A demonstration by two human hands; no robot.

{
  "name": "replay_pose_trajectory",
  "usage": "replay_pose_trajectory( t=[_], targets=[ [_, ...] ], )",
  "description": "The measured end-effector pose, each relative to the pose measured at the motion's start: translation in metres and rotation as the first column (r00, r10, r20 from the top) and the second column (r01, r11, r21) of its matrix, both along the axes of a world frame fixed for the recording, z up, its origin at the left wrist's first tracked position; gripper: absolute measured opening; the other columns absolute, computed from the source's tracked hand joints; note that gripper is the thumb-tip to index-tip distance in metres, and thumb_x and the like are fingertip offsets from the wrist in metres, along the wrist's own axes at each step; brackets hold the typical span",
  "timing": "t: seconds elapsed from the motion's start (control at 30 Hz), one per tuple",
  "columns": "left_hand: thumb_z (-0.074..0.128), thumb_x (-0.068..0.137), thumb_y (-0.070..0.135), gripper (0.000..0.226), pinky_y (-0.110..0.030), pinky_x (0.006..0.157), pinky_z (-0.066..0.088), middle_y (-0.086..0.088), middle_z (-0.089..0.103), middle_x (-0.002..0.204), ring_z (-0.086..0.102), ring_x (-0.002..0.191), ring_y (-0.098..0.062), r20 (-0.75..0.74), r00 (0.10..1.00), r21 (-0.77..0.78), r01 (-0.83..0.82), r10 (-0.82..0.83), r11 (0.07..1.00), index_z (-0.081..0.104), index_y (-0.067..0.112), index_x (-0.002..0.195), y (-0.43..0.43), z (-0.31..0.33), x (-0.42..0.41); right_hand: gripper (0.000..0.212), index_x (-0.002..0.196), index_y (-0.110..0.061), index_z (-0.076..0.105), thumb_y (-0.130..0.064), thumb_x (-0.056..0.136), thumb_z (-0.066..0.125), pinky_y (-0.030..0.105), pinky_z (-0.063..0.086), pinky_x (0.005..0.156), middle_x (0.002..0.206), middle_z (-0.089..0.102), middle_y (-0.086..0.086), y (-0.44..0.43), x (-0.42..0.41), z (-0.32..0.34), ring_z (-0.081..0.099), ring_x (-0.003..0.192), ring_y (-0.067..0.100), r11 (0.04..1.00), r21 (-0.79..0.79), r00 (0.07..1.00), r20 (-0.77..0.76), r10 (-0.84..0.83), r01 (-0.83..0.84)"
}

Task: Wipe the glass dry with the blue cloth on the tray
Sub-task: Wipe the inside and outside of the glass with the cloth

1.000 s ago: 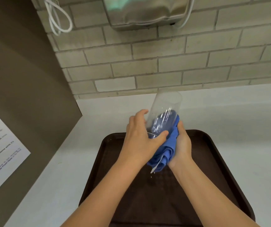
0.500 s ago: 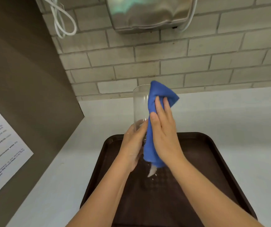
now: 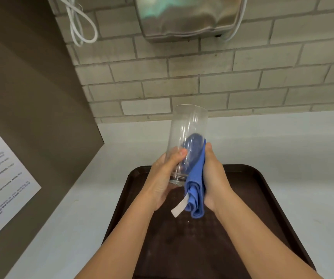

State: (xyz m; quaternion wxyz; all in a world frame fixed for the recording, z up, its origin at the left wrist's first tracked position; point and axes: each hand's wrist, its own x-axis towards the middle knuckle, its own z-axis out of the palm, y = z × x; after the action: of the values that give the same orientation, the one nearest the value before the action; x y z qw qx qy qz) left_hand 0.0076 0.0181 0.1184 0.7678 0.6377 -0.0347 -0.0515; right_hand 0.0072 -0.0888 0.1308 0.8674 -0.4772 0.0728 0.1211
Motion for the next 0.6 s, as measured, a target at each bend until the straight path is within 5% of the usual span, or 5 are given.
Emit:
replay_pose_trajectory(
  t=[0.1,0.17,0.27,0.43,0.6],
  targets=[
    [0.063,0.063,0.060,0.052,-0.016,0.062,0.050,0.003,0.071,0.095,0.066,0.078,-0.003,0.075,0.997,0.199,-0.031,0.016,0.979,0.066,0.030,0.105,-0.004,0.010,0.001,0.051,0.105,-0.009,0.061,-0.049,0.092,0.032,0.032,0.056,0.070,0.090,0.063,0.012,0.000,0.000,0.000,0.065,0.075,0.021,0.996,0.075,0.999,-0.024,-0.040,0.042],
    [0.056,0.074,0.058,0.062,-0.014,0.076,0.045,0.004,0.048,0.115,0.053,0.100,-0.006,0.135,0.986,0.373,-0.141,0.096,0.917,0.048,0.033,0.129,-0.007,0.013,0.005,0.054,0.117,-0.008,0.055,-0.049,0.092,0.031,0.039,0.052,0.081,0.098,0.063,0.014,-0.003,0.004,-0.001,0.062,0.087,0.026,0.996,0.063,0.996,-0.058,-0.061,0.064],
    [0.055,0.080,0.050,0.072,-0.022,0.081,0.044,0.005,0.038,0.114,0.047,0.101,-0.011,0.348,0.904,0.514,-0.406,0.248,0.756,0.024,0.031,0.142,-0.011,0.014,0.004,0.052,0.116,-0.013,0.056,-0.051,0.091,0.032,0.033,0.054,0.066,0.096,0.066,0.012,-0.005,0.006,-0.002,0.065,0.083,0.024,0.997,0.026,0.995,-0.064,-0.072,0.074],
    [0.041,0.087,0.049,0.049,-0.027,0.078,0.048,-0.002,0.052,0.123,0.057,0.102,-0.017,0.436,0.867,0.485,-0.453,0.242,0.749,0.028,0.033,0.131,-0.019,0.011,-0.003,0.051,0.118,-0.012,0.054,-0.050,0.089,0.037,0.040,0.049,0.091,0.105,0.065,0.014,0.005,0.004,-0.004,0.062,0.098,0.026,0.997,-0.018,0.995,0.069,-0.077,0.079],
    [0.060,0.059,0.065,0.087,-0.022,0.068,0.049,0.003,0.057,0.105,0.061,0.091,-0.013,0.215,0.915,0.304,-0.395,0.341,0.867,0.033,0.028,0.133,-0.011,0.021,0.001,0.052,0.129,-0.027,0.046,-0.054,0.086,0.034,0.022,0.046,0.084,0.116,0.060,-0.001,0.012,-0.011,-0.003,0.058,0.098,0.006,0.933,-0.312,0.944,0.322,-0.077,0.182]
  ],
)
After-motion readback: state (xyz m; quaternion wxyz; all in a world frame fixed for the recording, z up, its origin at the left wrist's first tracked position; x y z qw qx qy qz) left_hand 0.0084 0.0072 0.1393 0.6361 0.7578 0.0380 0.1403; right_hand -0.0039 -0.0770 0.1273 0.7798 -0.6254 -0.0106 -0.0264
